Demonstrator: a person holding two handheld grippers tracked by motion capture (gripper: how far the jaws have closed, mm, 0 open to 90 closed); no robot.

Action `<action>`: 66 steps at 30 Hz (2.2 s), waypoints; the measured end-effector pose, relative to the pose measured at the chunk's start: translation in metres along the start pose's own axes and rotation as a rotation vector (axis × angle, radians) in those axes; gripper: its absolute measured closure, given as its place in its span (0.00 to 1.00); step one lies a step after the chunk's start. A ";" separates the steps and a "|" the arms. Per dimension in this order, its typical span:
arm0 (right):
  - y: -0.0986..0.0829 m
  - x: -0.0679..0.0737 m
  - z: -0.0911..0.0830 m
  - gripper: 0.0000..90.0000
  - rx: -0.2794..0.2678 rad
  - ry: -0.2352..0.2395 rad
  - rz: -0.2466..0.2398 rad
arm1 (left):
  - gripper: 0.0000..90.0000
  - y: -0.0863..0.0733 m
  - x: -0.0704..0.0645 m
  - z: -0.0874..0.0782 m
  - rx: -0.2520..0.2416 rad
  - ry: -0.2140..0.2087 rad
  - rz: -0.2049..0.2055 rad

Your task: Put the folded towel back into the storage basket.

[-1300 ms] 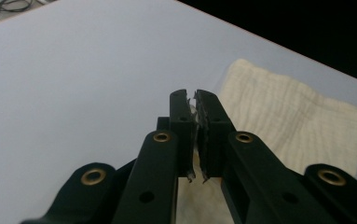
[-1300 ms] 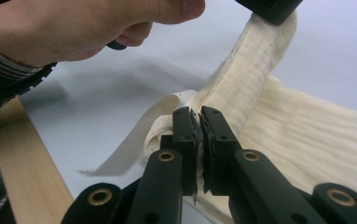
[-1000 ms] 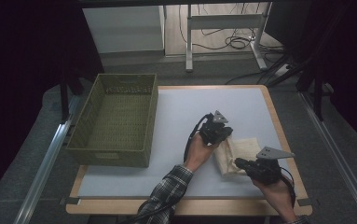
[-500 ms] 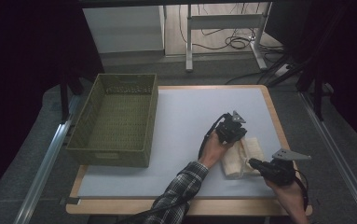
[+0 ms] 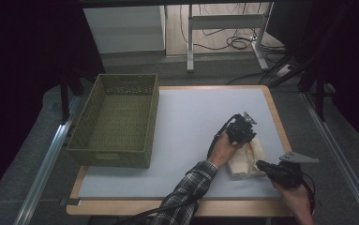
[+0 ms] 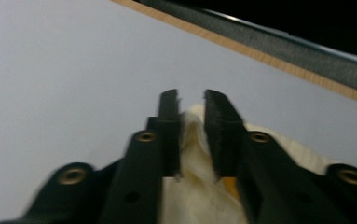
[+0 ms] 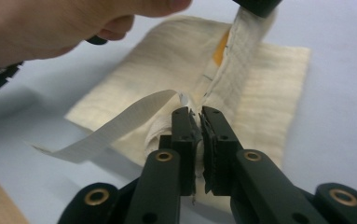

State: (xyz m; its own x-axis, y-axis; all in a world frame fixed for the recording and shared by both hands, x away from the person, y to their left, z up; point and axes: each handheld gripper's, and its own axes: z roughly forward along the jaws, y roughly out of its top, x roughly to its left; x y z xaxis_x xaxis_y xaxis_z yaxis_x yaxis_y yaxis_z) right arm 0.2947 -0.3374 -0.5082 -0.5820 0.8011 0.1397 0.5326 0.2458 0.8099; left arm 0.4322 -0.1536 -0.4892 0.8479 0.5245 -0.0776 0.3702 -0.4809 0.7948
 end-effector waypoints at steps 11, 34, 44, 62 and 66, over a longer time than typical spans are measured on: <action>-0.005 -0.019 -0.027 0.77 -0.022 -0.093 0.029 | 0.51 -0.006 0.014 -0.027 -0.059 0.001 -0.060; 0.009 -0.022 -0.006 0.68 0.050 -0.160 -0.017 | 0.44 -0.058 0.032 -0.040 0.041 0.097 -0.040; -0.010 -0.024 -0.004 0.60 0.102 -0.122 -0.004 | 0.44 -0.068 0.037 -0.048 0.030 0.106 -0.053; -0.007 -0.020 0.002 0.90 0.168 -0.033 0.073 | 0.59 -0.082 0.038 -0.040 0.062 0.044 -0.140; -0.007 -0.020 0.001 0.91 0.165 -0.029 0.086 | 0.86 -0.082 0.040 -0.040 0.054 -0.042 -0.161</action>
State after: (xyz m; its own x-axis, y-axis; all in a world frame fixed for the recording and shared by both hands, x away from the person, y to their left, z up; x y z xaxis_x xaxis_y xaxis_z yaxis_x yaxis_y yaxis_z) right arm 0.3028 -0.3545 -0.5175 -0.5134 0.8379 0.1853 0.6743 0.2603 0.6911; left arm 0.4207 -0.0651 -0.5341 0.7908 0.5684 -0.2270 0.5211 -0.4307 0.7369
